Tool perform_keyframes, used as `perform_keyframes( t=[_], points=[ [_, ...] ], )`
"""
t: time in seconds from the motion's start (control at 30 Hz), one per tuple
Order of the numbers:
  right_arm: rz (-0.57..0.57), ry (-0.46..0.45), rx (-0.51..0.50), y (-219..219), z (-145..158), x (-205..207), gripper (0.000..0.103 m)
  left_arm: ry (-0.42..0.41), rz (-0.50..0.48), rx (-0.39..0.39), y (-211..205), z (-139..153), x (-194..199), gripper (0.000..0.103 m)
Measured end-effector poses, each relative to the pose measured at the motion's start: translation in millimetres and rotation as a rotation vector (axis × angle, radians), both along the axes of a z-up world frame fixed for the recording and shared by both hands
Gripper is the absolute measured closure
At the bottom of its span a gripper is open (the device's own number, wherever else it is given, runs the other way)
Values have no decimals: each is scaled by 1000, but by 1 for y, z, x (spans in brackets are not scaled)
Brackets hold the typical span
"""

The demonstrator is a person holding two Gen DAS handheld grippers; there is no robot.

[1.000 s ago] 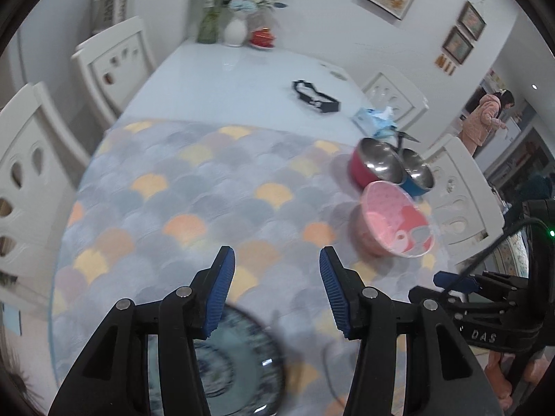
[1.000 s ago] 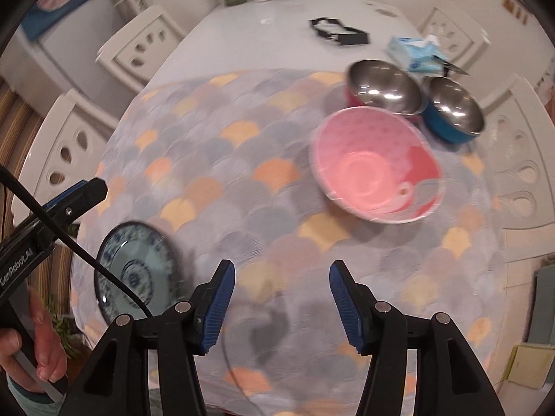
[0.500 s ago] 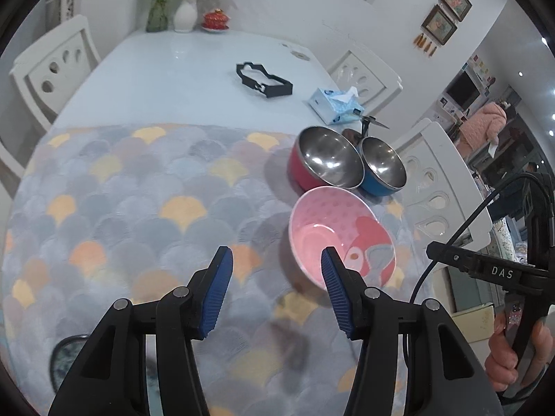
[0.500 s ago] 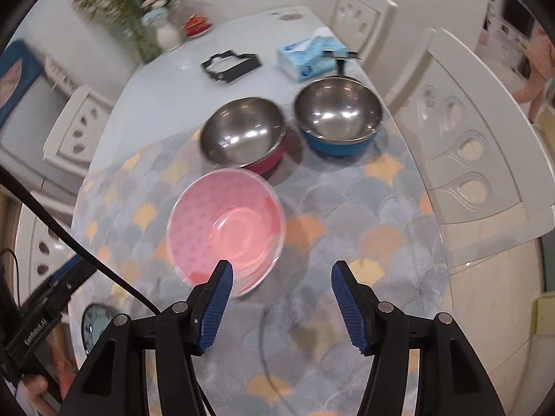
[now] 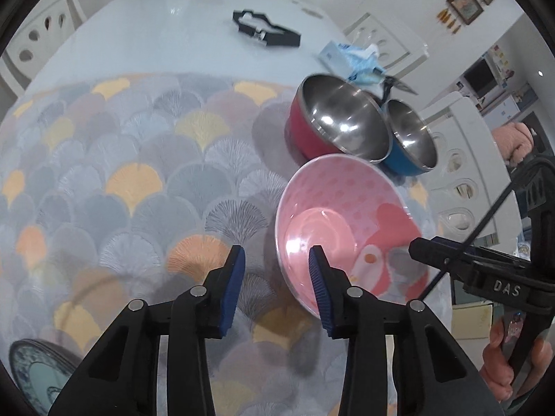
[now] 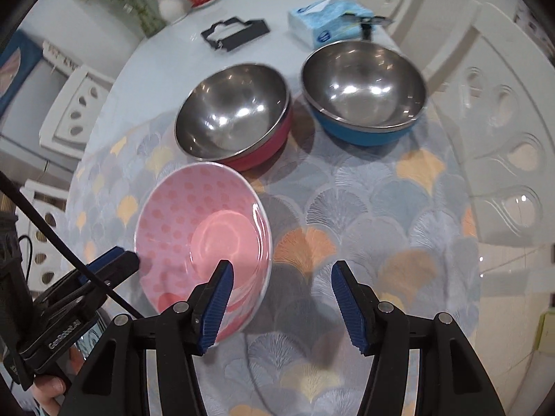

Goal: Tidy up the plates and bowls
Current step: 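Move both tools to the pink polka-dot bowl and grasp its rim, then lift the pink bowl with both tools toward the plate stack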

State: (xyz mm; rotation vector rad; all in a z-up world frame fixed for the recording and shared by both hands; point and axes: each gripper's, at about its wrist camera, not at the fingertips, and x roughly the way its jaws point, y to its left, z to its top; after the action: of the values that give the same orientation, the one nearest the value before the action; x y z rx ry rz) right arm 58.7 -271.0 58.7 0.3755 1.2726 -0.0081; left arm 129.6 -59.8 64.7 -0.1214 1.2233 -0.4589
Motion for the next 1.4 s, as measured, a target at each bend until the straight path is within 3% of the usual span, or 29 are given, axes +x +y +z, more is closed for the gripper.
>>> perform_keyframes(
  t=[0.27,0.77,1.1,1.4],
  points=[
    [87,16,-41,11,-23,12,47,47,23,-1,-8,-20,3,78],
    [152,10,-28,28,-37,18,84,66,31,4,-27,-27,0,88],
    [146,10,-30,38,-25,6,85,38,20,-10,-23,-9,-17,88],
    [168,-67,-59,58,13,-16,85,-67,32,-40,2,27,-38,88]
  ],
)
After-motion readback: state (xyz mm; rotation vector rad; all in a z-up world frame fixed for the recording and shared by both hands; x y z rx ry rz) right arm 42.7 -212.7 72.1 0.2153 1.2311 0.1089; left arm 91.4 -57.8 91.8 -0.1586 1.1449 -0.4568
